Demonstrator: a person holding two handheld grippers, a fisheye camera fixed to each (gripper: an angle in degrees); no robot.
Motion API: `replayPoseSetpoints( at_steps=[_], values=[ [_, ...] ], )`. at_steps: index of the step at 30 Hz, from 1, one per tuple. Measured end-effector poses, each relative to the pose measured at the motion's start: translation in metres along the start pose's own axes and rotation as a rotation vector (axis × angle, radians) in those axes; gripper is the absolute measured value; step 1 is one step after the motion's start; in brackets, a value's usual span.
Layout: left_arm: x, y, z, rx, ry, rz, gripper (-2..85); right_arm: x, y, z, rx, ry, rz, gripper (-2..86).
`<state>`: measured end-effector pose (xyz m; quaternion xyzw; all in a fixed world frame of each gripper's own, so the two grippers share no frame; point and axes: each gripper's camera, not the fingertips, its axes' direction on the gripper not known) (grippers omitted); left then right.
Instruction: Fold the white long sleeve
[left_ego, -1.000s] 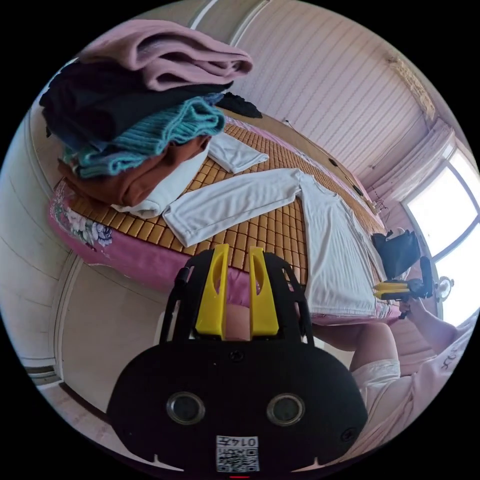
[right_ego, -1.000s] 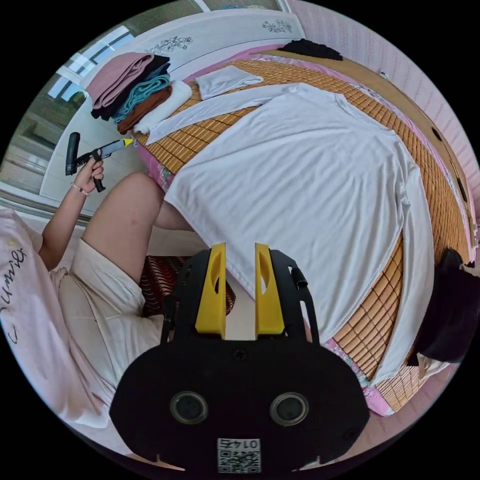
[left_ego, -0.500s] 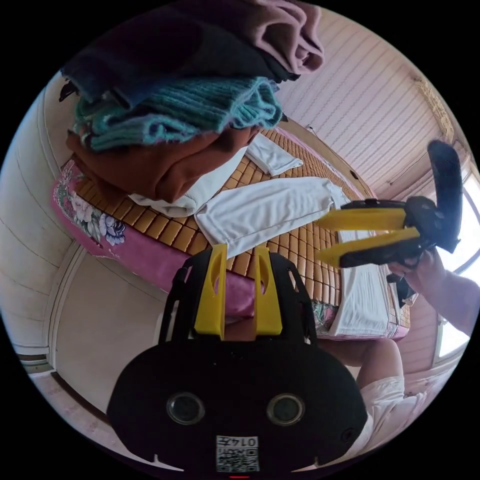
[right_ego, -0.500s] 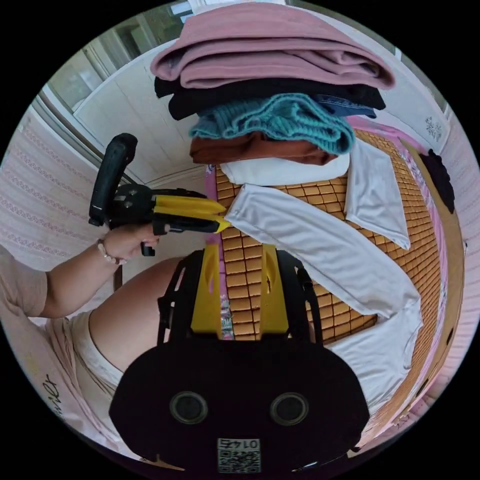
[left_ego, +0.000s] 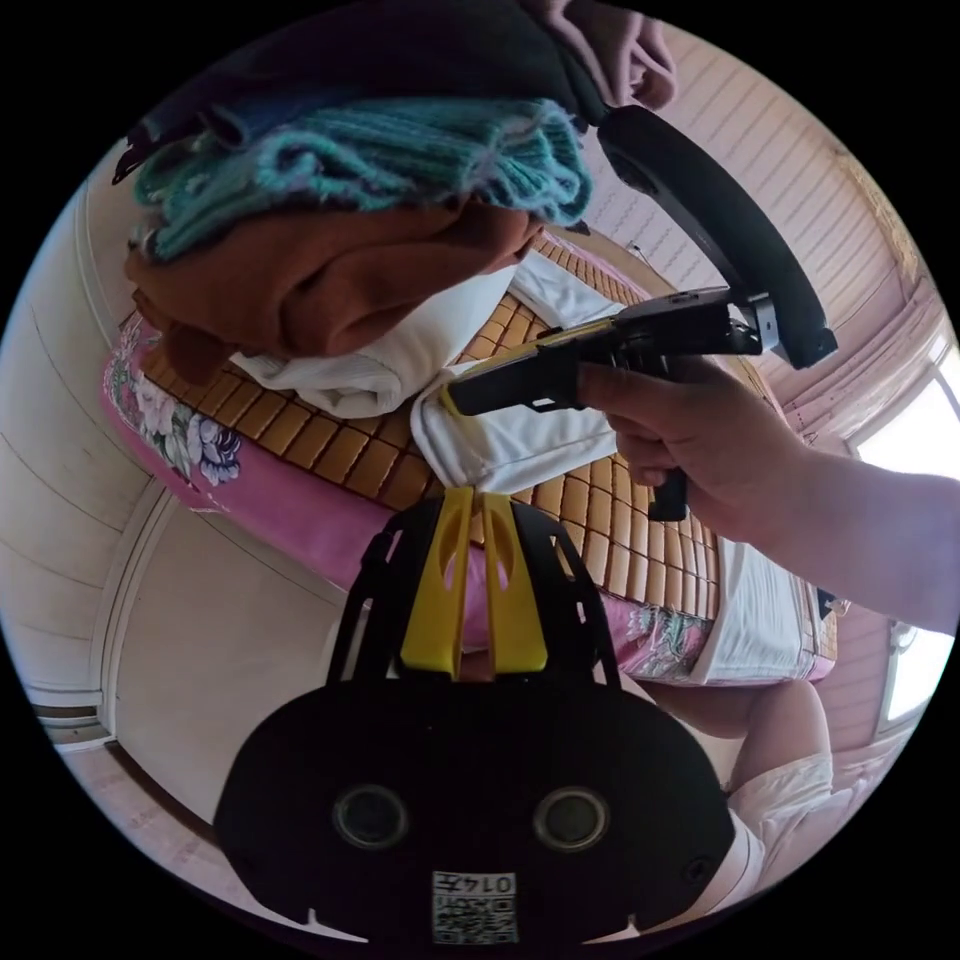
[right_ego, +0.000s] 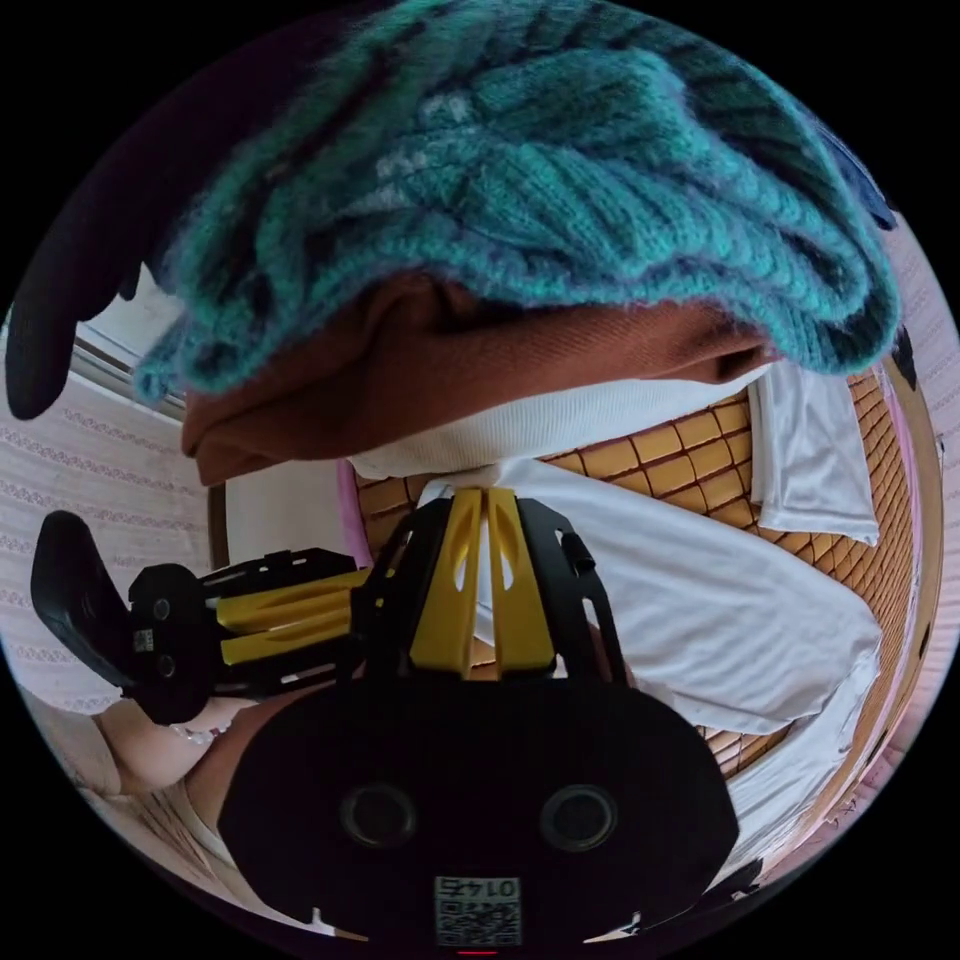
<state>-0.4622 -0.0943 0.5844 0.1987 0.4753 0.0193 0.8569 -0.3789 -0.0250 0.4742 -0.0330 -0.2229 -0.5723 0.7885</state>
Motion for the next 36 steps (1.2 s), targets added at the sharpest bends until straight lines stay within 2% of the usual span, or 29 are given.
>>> replayPoseSetpoints(
  at_steps=[4, 7, 15, 20, 22, 25, 30, 33, 36],
  values=[
    [0.015, 0.007, -0.004, 0.027, -0.015, 0.041, -0.8, 0.004, 0.028, -0.025, 0.077, -0.026, 0.013, 0.3],
    [0.037, 0.011, -0.026, 0.151, 0.064, 0.116, -0.9, 0.014, 0.074, -0.068, 0.178, 0.003, 0.037, 0.2],
    [0.177, -0.001, -0.056, 0.345, 0.407, 0.456, -0.9, 0.062, 0.248, -0.229, 0.530, 0.132, 0.277, 0.3],
    [0.272, 0.000, -0.076, 0.426, 0.632, 0.669, -0.9, 0.051, 0.365, -0.305, 0.714, 0.270, 0.417, -0.3],
    [0.308, 0.009, -0.073, 0.392, 0.710, 0.757, -0.8, 0.044, 0.414, -0.309, 0.724, 0.319, 0.507, -0.4],
    [0.361, 0.037, -0.045, 0.245, 0.781, 0.874, -0.5, 0.047, 0.488, -0.280, 0.604, 0.359, 0.696, -0.4],
    [0.430, 0.103, 0.052, -0.211, 0.825, 0.990, 1.6, 0.076, 0.597, -0.182, 0.254, 0.270, 1.098, -0.4],
    [0.448, 0.123, 0.076, -0.354, 0.795, 1.031, 4.0, 0.081, 0.620, -0.169, 0.251, 0.193, 1.155, -0.2],
    [0.464, 0.126, 0.088, -0.390, 0.751, 1.032, 4.9, 0.090, 0.625, -0.171, 0.279, 0.190, 1.154, 0.4]
  ],
)
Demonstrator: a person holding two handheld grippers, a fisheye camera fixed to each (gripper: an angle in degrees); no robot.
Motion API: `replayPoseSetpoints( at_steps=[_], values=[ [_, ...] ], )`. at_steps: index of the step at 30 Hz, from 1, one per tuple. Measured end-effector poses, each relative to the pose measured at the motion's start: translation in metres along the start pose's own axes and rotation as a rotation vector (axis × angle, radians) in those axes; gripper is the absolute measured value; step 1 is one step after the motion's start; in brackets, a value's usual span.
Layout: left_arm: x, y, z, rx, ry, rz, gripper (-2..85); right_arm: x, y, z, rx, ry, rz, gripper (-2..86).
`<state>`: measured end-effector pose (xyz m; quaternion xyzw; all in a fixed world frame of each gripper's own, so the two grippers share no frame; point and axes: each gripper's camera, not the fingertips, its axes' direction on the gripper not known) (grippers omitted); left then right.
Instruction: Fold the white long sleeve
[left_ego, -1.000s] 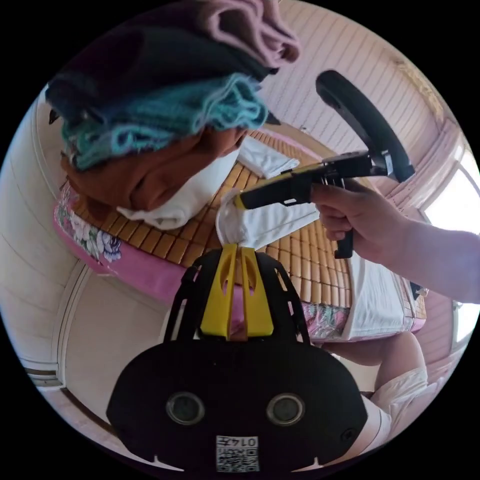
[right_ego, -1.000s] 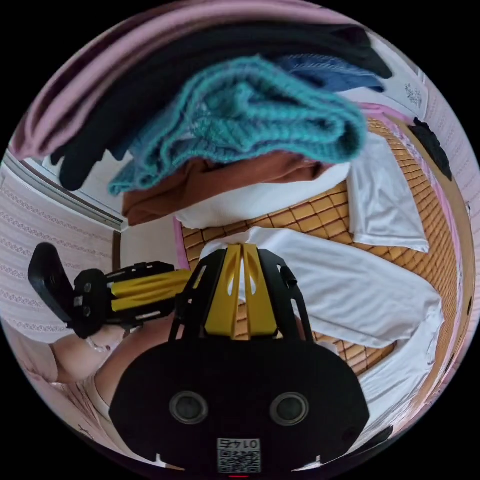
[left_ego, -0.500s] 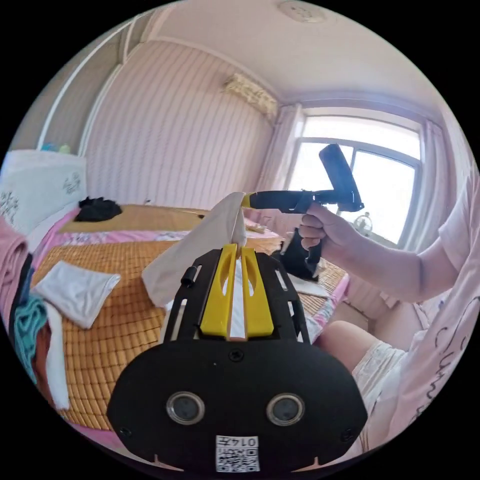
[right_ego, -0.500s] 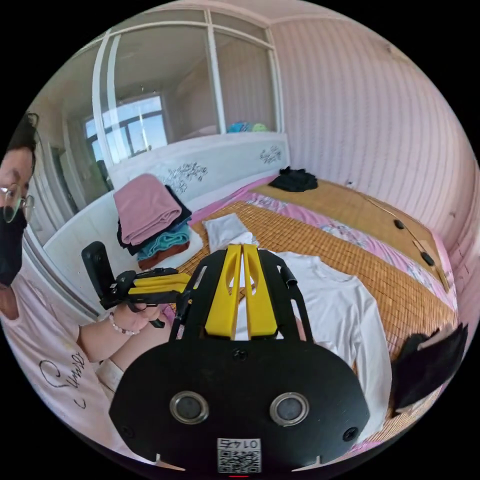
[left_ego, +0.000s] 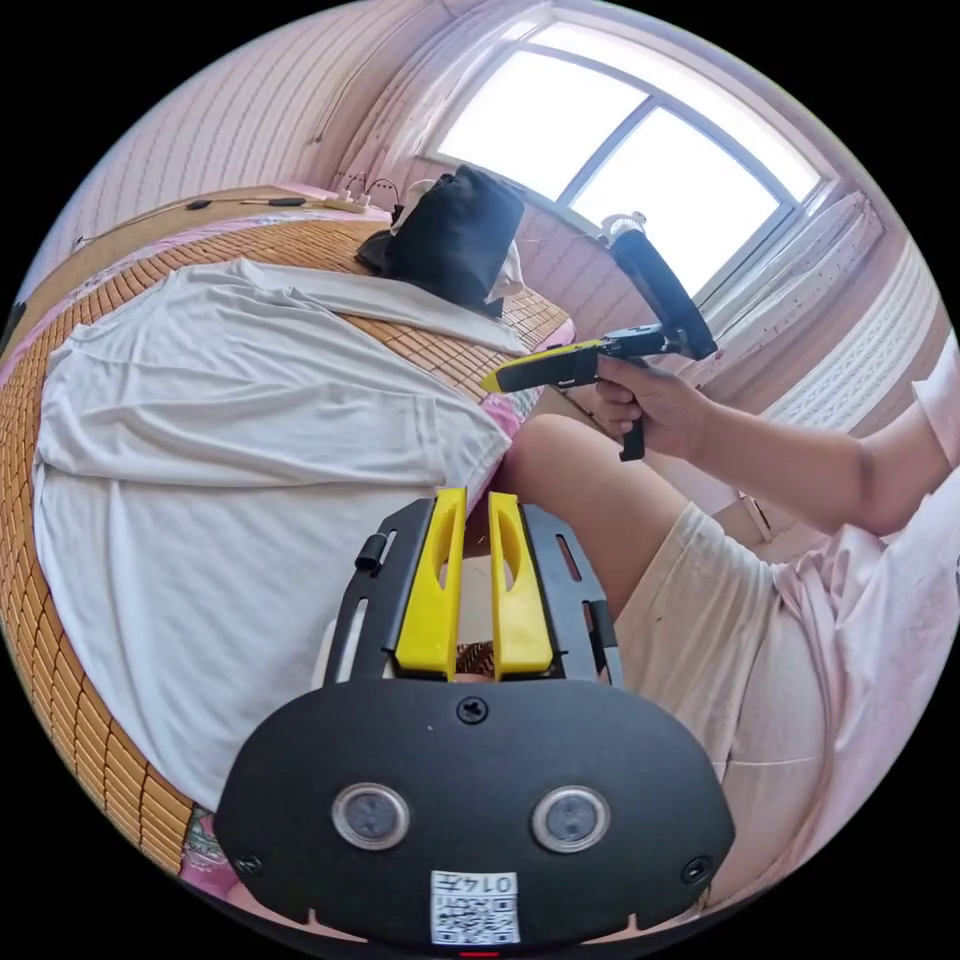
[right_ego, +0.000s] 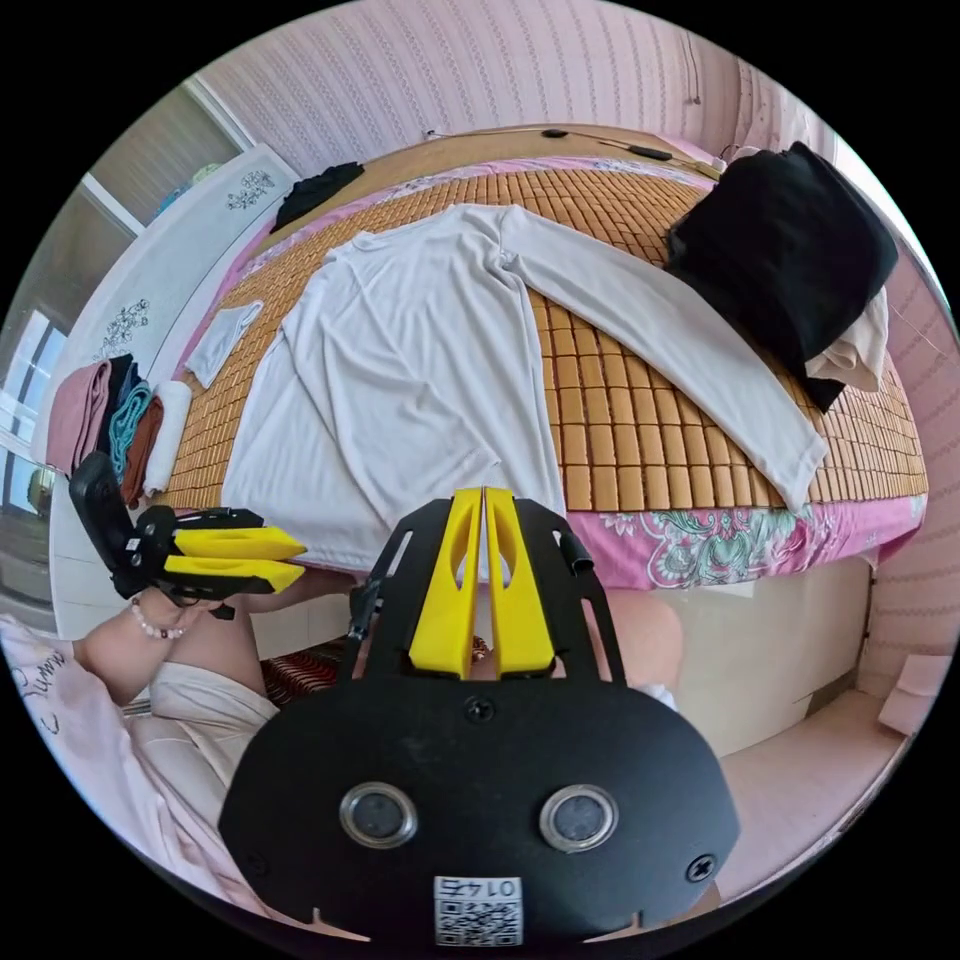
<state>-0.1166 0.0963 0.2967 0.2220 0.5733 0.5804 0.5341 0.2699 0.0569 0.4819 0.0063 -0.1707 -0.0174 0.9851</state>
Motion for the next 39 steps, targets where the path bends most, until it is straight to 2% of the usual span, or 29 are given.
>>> replayPoseSetpoints(
  at_steps=[7, 10, 12, 14, 17, 19, 24, 26, 28, 32, 36, 39],
  values=[
    [-0.003, -0.049, 0.045, -0.069, -0.126, 0.012, 7.6, 0.014, -0.031, 0.019, -0.017, 0.014, 0.008, 6.2],
    [-0.007, -0.070, 0.072, -0.119, -0.151, 0.011, 7.5, 0.014, -0.041, 0.036, -0.079, 0.050, -0.030, 4.6],
    [-0.012, -0.082, 0.093, -0.199, -0.151, 0.006, 3.8, 0.017, -0.045, 0.035, -0.089, 0.064, -0.053, 1.0],
    [-0.012, -0.089, 0.094, -0.183, -0.153, 0.015, 0.2, 0.022, -0.045, 0.021, -0.060, 0.055, -0.053, 0.1],
    [-0.003, -0.101, 0.084, -0.120, -0.150, 0.094, -0.5, 0.033, -0.042, -0.004, 0.018, 0.054, -0.041, -0.3],
    [0.000, -0.107, 0.083, -0.096, -0.135, 0.126, -0.4, 0.039, -0.044, -0.004, 0.003, 0.065, -0.032, -0.3],
    [-0.015, -0.115, 0.102, -0.192, -0.062, 0.107, 4.6, 0.058, -0.055, 0.021, -0.155, 0.103, 0.004, 0.1],
    [-0.019, -0.114, 0.089, -0.172, -0.074, 0.106, 5.7, 0.061, -0.062, 0.014, -0.146, 0.141, -0.008, 0.4],
    [-0.027, -0.111, 0.068, -0.147, -0.114, 0.112, 5.9, 0.059, -0.077, 0.004, -0.096, 0.155, -0.055, 0.9],
    [-0.075, -0.105, 0.005, -0.034, -0.288, 0.011, 4.8, 0.031, -0.153, -0.002, 0.027, 0.054, -0.262, 2.8],
    [-0.141, -0.112, -0.045, 0.021, -0.544, -0.111, 4.2, -0.030, -0.253, 0.025, 0.090, -0.062, -0.502, 6.0],
    [-0.183, -0.123, -0.059, 0.024, -0.621, -0.188, 3.9, -0.069, -0.320, 0.057, 0.109, -0.106, -0.593, 7.0]
  ],
)
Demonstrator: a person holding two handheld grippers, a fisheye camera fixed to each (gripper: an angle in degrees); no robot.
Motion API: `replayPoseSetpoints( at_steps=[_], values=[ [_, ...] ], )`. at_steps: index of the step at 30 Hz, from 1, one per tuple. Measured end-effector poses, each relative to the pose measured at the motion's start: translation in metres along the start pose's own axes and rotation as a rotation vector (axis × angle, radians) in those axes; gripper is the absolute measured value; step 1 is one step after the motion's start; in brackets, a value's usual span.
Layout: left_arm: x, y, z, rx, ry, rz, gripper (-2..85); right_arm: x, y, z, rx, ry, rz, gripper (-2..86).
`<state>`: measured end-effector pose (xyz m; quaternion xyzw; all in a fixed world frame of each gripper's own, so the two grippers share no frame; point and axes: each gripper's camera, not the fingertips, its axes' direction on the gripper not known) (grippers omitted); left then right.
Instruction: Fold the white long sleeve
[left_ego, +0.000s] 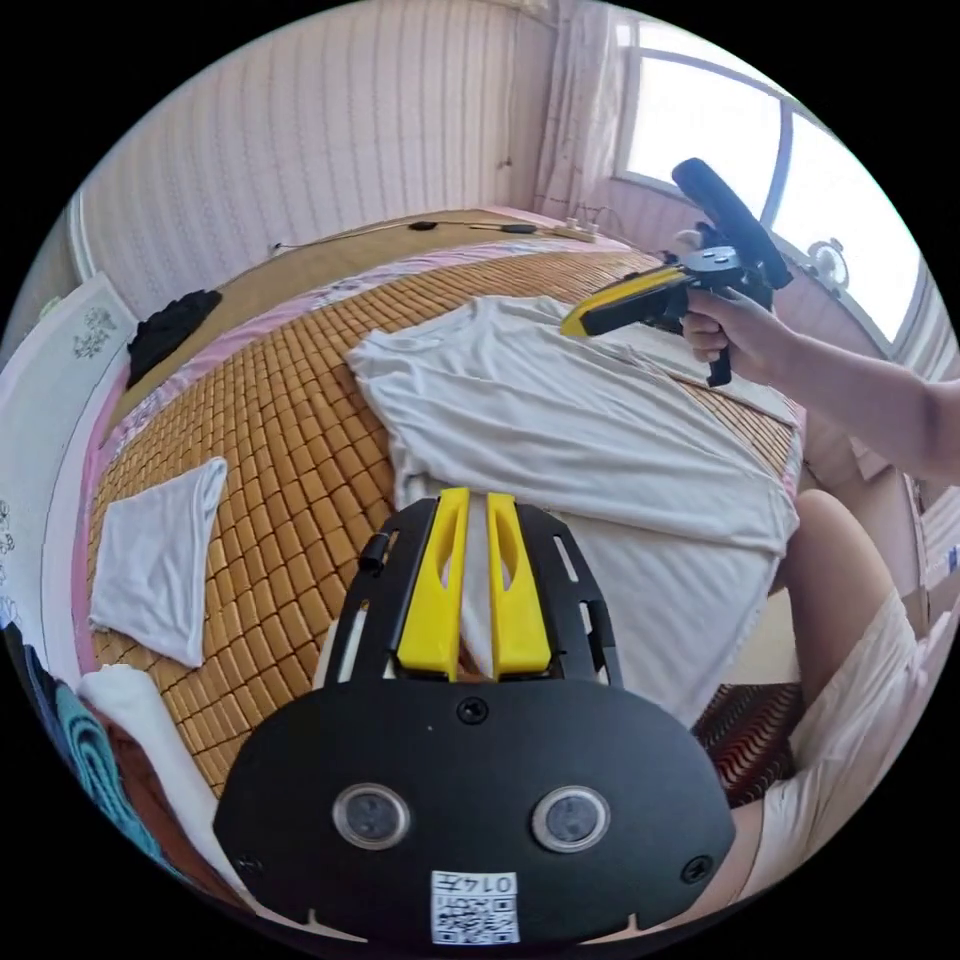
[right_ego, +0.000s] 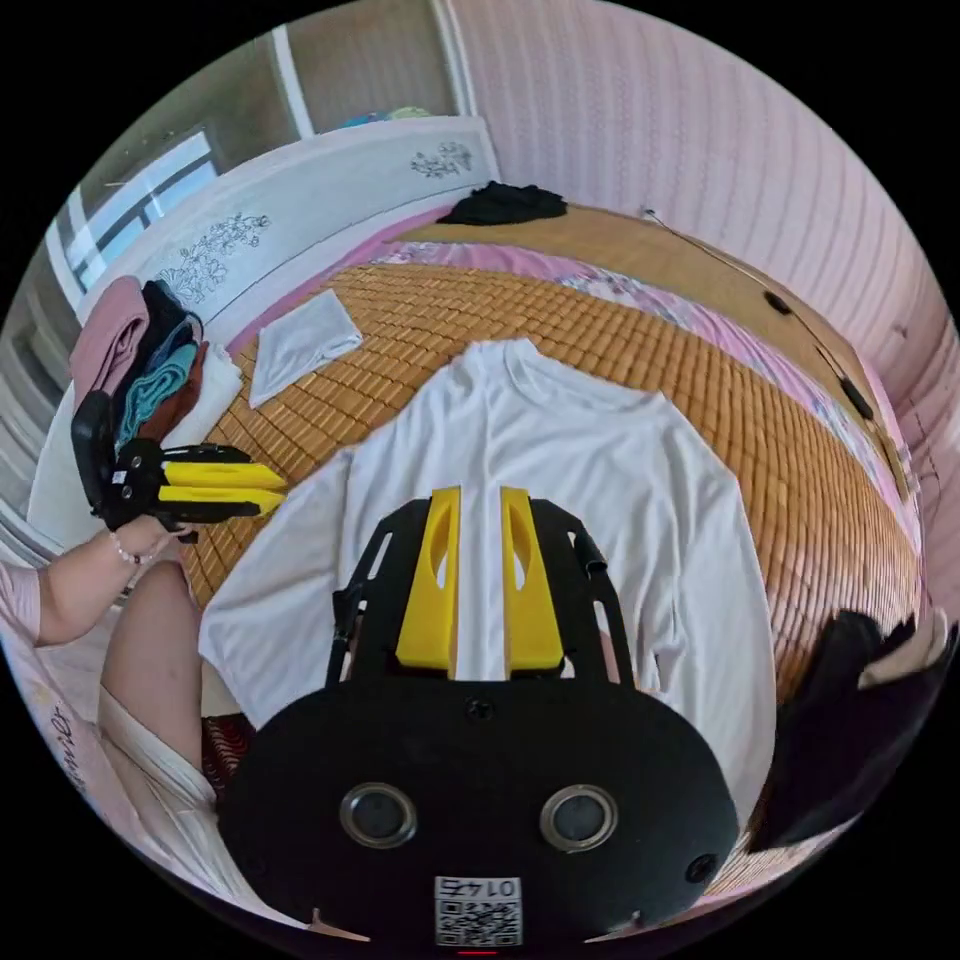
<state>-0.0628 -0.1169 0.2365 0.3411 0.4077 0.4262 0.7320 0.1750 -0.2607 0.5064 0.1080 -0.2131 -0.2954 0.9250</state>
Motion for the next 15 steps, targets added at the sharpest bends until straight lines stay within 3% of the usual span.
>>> replayPoseSetpoints(
  at_steps=[7, 11, 15],
  values=[
    [-0.025, -0.036, 0.041, -0.074, -0.022, 0.051, 7.1, 0.030, -0.096, 0.095, -0.127, -0.075, 0.018, 10.2],
    [-0.030, -0.046, 0.059, -0.080, -0.052, 0.036, 4.9, 0.039, -0.108, 0.102, -0.071, -0.037, 0.003, 2.7],
    [-0.045, -0.045, 0.053, -0.040, -0.044, -0.052, 2.3, 0.040, -0.126, 0.103, -0.060, -0.050, -0.079, 1.2]
  ],
)
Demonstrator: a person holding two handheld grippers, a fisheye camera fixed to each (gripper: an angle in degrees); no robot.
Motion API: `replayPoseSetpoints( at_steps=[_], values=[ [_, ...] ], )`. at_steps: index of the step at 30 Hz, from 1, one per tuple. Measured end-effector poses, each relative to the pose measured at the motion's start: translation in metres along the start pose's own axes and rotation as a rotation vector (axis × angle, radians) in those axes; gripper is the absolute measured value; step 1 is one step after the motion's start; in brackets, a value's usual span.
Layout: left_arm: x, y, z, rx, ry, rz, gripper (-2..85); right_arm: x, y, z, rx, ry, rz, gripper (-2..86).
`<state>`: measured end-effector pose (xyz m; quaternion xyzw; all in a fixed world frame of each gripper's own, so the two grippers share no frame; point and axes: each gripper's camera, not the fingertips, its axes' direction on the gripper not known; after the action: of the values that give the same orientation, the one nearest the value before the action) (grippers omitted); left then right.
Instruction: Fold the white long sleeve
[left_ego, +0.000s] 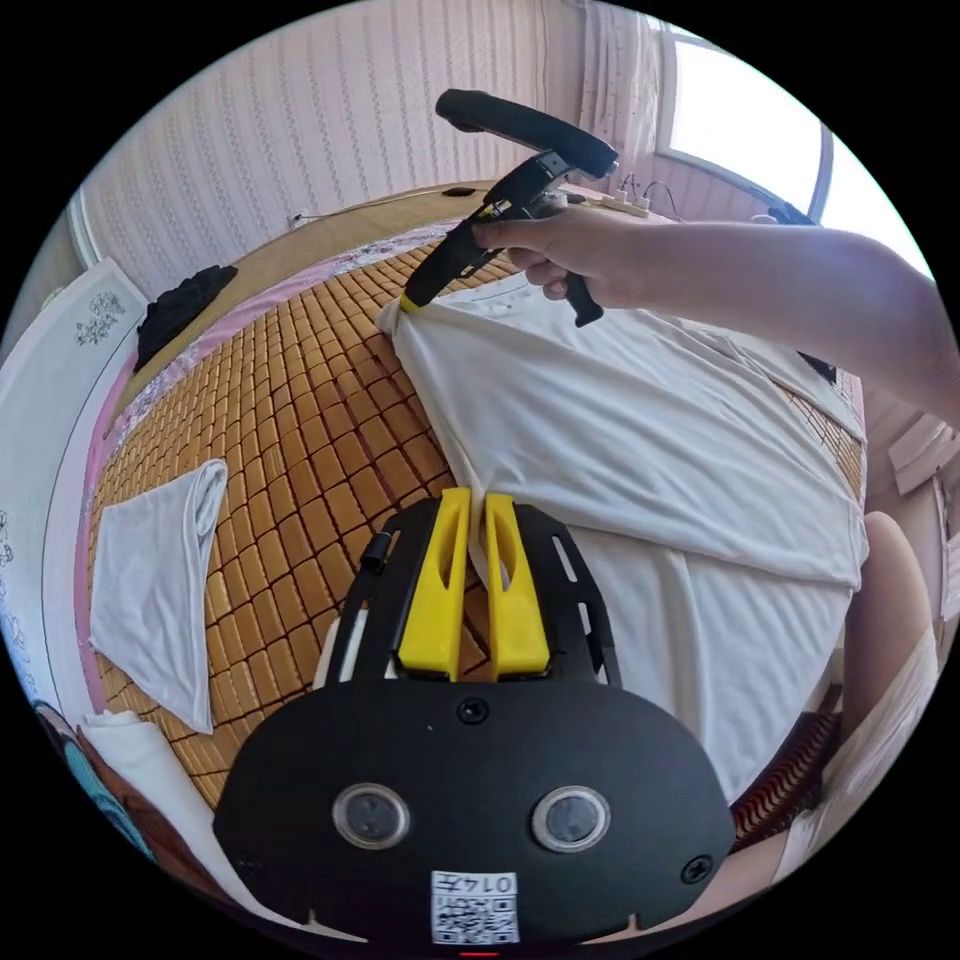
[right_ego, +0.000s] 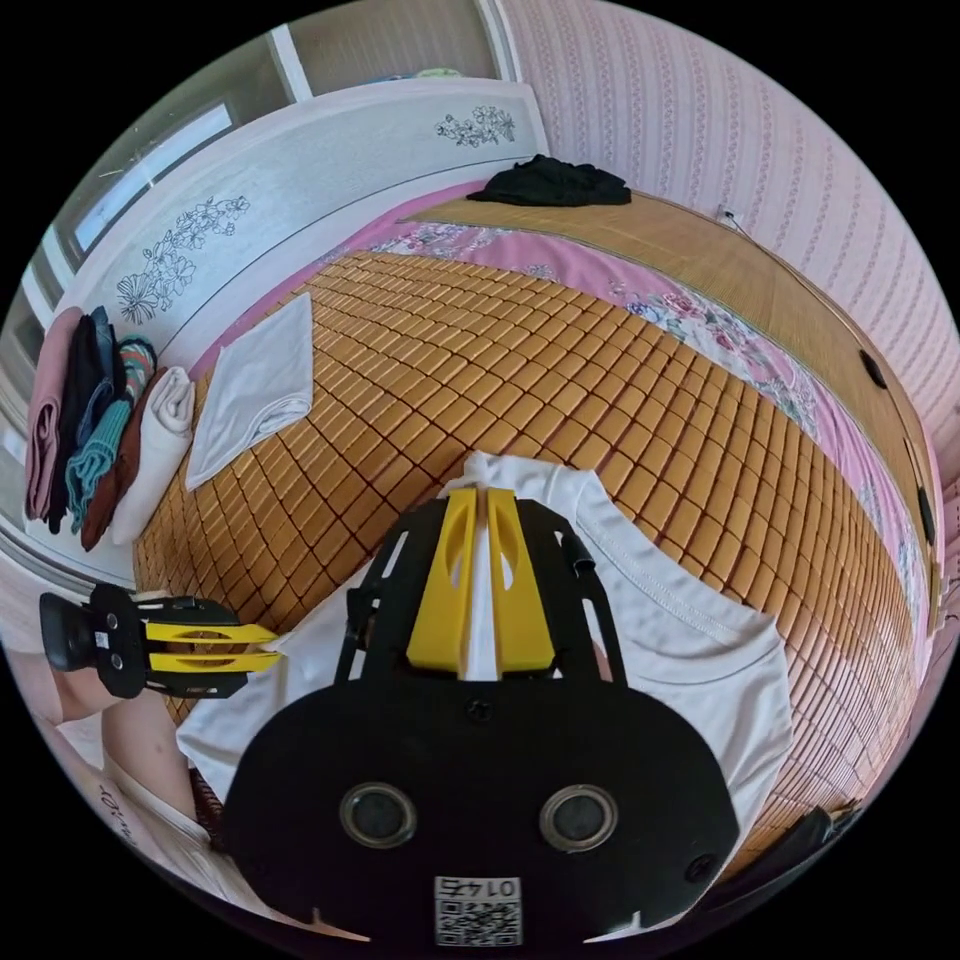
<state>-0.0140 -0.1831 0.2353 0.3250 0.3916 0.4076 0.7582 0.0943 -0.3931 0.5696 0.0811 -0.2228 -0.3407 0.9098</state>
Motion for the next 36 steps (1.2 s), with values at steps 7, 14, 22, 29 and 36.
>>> replayPoseSetpoints(
  at_steps=[7, 14, 22, 29, 36],
  values=[
    [-0.044, -0.005, 0.007, -0.029, 0.204, -0.215, 3.9, 0.019, -0.015, 0.014, -0.126, -0.030, -0.003, 6.1],
    [-0.051, 0.001, -0.006, -0.014, 0.151, -0.292, 4.3, 0.064, 0.050, -0.059, 0.074, 0.025, 0.099, 8.3],
    [-0.028, 0.002, -0.033, 0.032, 0.184, -0.252, 4.3, 0.083, 0.206, -0.124, 0.114, 0.061, 0.230, 8.5],
    [0.059, -0.013, -0.046, -0.001, 0.237, 0.030, 4.3, 0.067, 0.453, -0.190, 0.341, 0.522, 0.808, 9.2],
    [0.166, -0.084, -0.051, 0.033, 0.299, 0.302, 5.2, 0.076, 0.589, -0.199, 0.355, 0.896, 1.302, 13.7]
  ],
)
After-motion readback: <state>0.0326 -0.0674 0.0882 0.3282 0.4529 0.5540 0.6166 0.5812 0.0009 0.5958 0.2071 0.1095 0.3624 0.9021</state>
